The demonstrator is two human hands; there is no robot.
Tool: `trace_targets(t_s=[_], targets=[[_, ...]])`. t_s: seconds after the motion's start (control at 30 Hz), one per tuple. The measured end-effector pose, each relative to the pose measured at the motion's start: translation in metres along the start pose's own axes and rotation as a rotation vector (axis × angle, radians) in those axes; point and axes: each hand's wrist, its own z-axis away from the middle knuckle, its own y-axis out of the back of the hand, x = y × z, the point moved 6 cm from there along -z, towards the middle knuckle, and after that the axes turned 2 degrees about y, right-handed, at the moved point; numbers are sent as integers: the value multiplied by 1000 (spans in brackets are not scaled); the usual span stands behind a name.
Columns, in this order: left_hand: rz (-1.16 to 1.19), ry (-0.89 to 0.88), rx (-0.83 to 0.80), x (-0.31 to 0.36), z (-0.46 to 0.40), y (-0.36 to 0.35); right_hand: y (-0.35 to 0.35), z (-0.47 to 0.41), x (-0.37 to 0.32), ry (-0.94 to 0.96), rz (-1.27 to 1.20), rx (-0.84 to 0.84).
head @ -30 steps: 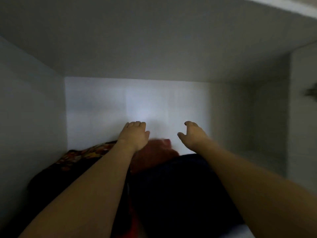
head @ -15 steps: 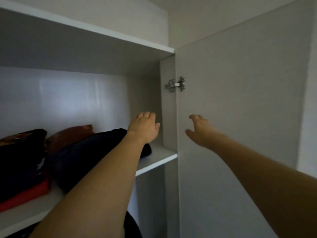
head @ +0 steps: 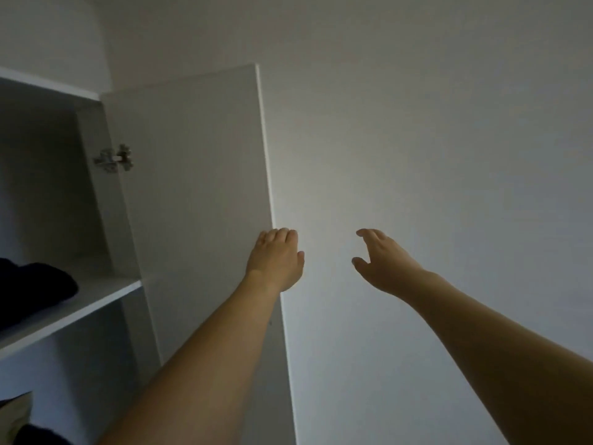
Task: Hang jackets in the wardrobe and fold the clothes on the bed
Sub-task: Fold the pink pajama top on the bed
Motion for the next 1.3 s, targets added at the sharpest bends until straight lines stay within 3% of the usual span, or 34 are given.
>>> trace_targets(t_s=[0.2,0.4,0.87,1.1,1.3], targets=[[128,-106,3,200,18,6,83,120,170,-154,84,-9],[227,-235,-105,401,43,-8,144,239,338,-385,121,-100],[375,-454,-347,839,94,-57,282,479,672,-753,114,-92],[381,-377,-545,981,130,-88,281,567,825,-823,71,-329],[501,-72,-765,1034,141,-173,246,598,923,-770,69,-460]])
